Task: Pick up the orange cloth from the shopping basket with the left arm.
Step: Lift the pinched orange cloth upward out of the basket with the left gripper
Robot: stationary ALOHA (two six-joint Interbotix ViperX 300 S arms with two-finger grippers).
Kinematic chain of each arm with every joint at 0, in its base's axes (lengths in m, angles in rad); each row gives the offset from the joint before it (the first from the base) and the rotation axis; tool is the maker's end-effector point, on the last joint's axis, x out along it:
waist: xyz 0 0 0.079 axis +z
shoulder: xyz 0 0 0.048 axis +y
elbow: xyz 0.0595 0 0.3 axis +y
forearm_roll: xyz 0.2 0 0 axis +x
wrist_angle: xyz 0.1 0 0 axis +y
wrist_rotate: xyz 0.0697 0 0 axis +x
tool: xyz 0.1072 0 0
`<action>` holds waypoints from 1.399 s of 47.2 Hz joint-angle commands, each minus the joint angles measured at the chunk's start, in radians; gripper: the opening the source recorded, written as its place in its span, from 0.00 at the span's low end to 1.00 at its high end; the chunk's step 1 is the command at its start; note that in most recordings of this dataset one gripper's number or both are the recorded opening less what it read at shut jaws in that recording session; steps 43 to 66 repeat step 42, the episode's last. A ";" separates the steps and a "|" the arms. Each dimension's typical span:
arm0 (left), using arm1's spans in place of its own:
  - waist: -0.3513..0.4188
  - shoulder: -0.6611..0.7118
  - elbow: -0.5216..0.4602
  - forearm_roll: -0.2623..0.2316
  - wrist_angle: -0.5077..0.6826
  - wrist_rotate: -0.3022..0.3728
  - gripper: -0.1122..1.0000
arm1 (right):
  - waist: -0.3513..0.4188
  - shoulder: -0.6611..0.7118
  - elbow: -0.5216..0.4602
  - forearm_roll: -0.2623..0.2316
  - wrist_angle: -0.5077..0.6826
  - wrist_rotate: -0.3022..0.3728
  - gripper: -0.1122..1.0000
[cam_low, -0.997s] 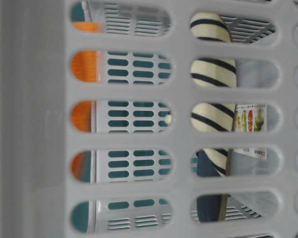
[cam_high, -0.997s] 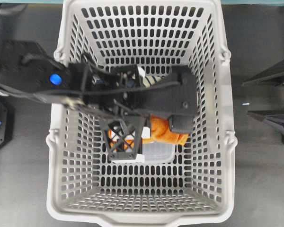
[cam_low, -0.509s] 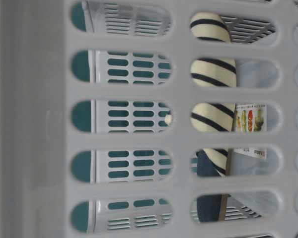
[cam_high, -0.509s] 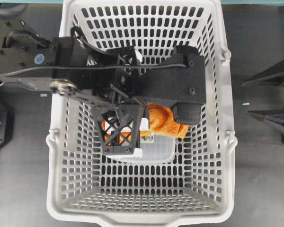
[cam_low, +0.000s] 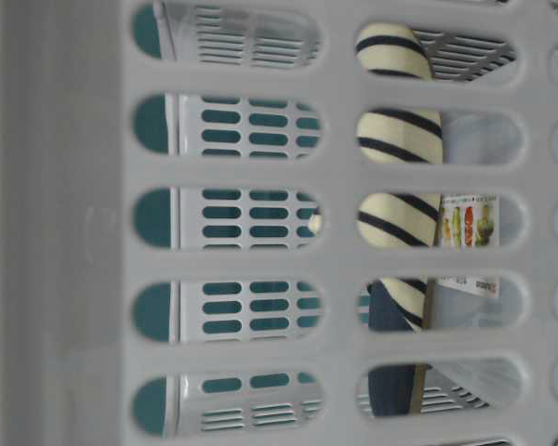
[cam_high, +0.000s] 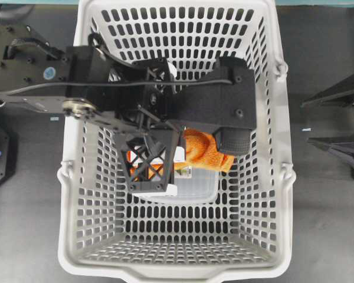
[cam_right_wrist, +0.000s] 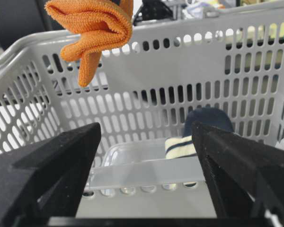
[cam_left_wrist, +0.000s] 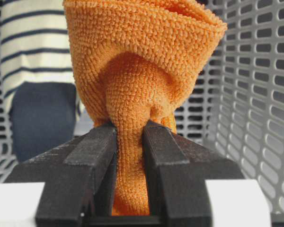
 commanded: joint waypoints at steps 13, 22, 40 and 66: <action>0.006 -0.015 0.000 0.003 -0.005 -0.002 0.23 | -0.002 0.006 -0.009 0.003 -0.005 0.000 0.77; 0.006 -0.014 0.003 0.003 -0.005 -0.002 0.23 | -0.002 0.006 -0.006 0.003 -0.005 0.000 0.77; 0.008 -0.012 0.018 0.003 -0.005 -0.002 0.23 | -0.002 0.006 -0.003 0.003 -0.005 0.000 0.77; 0.008 -0.014 0.018 0.003 -0.005 -0.002 0.23 | -0.002 0.006 -0.003 0.003 -0.005 0.000 0.77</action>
